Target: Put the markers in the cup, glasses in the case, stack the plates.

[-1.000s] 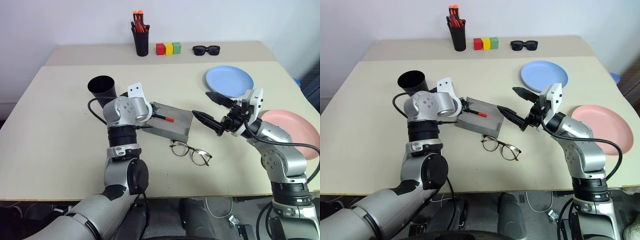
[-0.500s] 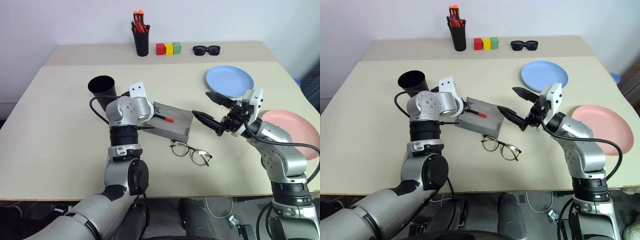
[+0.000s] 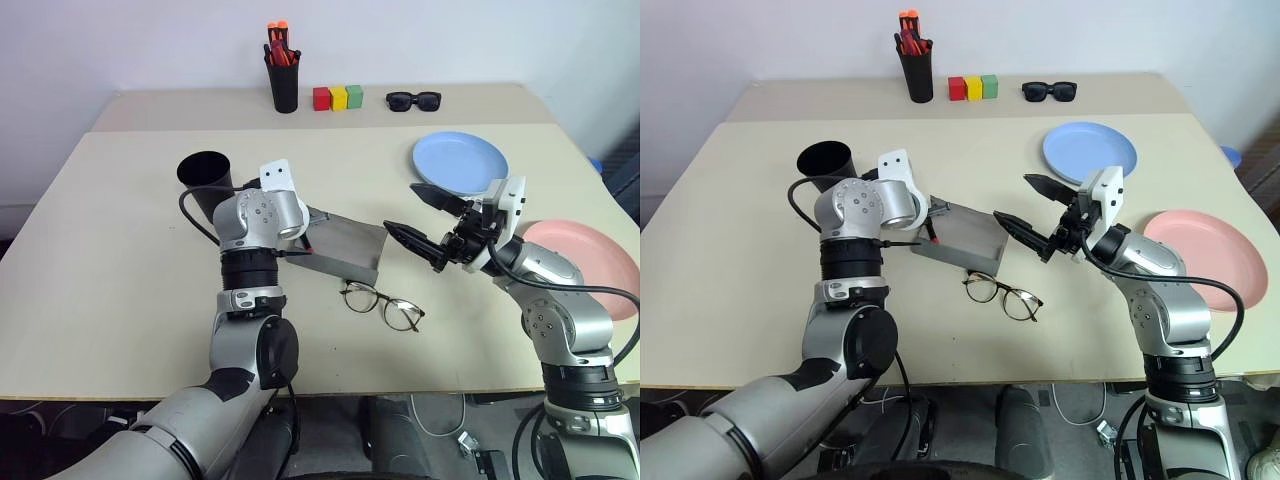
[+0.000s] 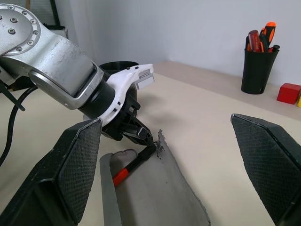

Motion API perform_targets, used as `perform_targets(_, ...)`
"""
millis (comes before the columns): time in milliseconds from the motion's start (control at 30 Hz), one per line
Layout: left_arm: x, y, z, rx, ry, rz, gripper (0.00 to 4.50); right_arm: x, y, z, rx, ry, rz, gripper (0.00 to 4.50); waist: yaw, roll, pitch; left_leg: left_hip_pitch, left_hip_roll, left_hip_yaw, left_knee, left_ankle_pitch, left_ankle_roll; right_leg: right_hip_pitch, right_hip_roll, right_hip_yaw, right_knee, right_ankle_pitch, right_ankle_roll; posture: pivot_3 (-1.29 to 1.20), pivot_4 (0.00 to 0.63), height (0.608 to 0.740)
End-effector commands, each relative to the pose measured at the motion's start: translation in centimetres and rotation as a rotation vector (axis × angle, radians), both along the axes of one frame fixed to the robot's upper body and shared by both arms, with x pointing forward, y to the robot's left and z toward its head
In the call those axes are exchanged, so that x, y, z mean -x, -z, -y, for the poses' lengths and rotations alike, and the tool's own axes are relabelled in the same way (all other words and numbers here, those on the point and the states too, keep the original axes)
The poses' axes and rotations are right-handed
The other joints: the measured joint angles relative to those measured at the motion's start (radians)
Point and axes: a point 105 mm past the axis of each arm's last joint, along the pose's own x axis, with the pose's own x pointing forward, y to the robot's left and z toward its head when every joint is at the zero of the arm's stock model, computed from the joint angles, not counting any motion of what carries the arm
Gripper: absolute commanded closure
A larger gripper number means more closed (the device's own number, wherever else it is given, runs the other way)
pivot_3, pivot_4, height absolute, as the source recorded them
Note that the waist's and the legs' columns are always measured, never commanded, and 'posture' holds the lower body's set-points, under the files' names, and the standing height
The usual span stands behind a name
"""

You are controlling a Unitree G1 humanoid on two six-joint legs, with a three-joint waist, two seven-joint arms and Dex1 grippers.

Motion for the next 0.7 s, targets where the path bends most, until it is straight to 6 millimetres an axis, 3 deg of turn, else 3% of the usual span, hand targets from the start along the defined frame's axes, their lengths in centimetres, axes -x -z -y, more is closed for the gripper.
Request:
perform_targets(33, 0.6, -0.2, 3.7, 0.099, 0.068, -0.004, 3.94, 0.2, -1.2, -0.3, -0.004, -0.011, 0.057, 0.0, 0.0, 0.0, 0.0, 0.0, 0.0, 0.0, 0.0, 0.0, 0.0, 0.0, 0.0, 0.0, 0.0, 0.0, 0.0, 0.0, 0.15, 0.74)
perform_targets(67, 0.5, -0.1, 3.6, 0.101, 0.062, -0.005, 3.69, 0.2, -1.2, -0.3, -0.004, -0.011, 0.058, 0.0, 0.0, 0.0, 0.0, 0.0, 0.0, 0.0, 0.0, 0.0, 0.0, 0.0, 0.0, 0.0, 0.0, 0.0, 0.0, 0.0, 0.15, 0.74)
perform_targets(200, 0.4, -0.4, 3.0, 0.009, 0.061, 0.003, 1.74, 0.2, -1.2, -0.3, -0.006, -0.012, 0.057, 0.0, 0.0, 0.0, 0.0, 0.0, 0.0, 0.0, 0.0, 0.0, 0.0, 0.0, 0.0, 0.0, 0.0, 0.0, 0.0, 0.0, 0.15, 0.74)
perform_targets(567, 0.6, 0.1, 3.1, 0.003, 0.048, -0.028, 1.74, 0.1, -1.3, 0.0, 0.002, -0.007, 0.06, 0.0, -0.001, 0.0, 0.0, 0.0, 0.0, 0.0, 0.0, 0.0, 0.0, 0.0, 0.0, 0.0, 0.0, 0.0, 0.0, 0.0, 0.15, 0.74)
perform_targets(667, 0.6, 0.6, 3.1, 0.012, 0.042, -0.037, 2.54, 0.1, -1.3, -0.1, -0.001, -0.011, 0.059, 0.0, -0.001, 0.0, 0.0, 0.0, 0.0, 0.0, 0.0, 0.0, 0.0, 0.0, 0.0, 0.0, 0.0, 0.0, 0.0, 0.0, 0.15, 0.74)
perform_targets(700, 0.7, 0.7, 3.0, 0.003, 0.038, -0.047, 3.04, 0.2, -1.3, -0.2, -0.002, -0.013, 0.058, 0.0, -0.001, 0.0, 0.0, 0.0, 0.0, 0.0, 0.0, 0.0, 0.0, 0.0, 0.0, 0.0, 0.0, 0.0, 0.0, 0.0, 0.15, 0.74)
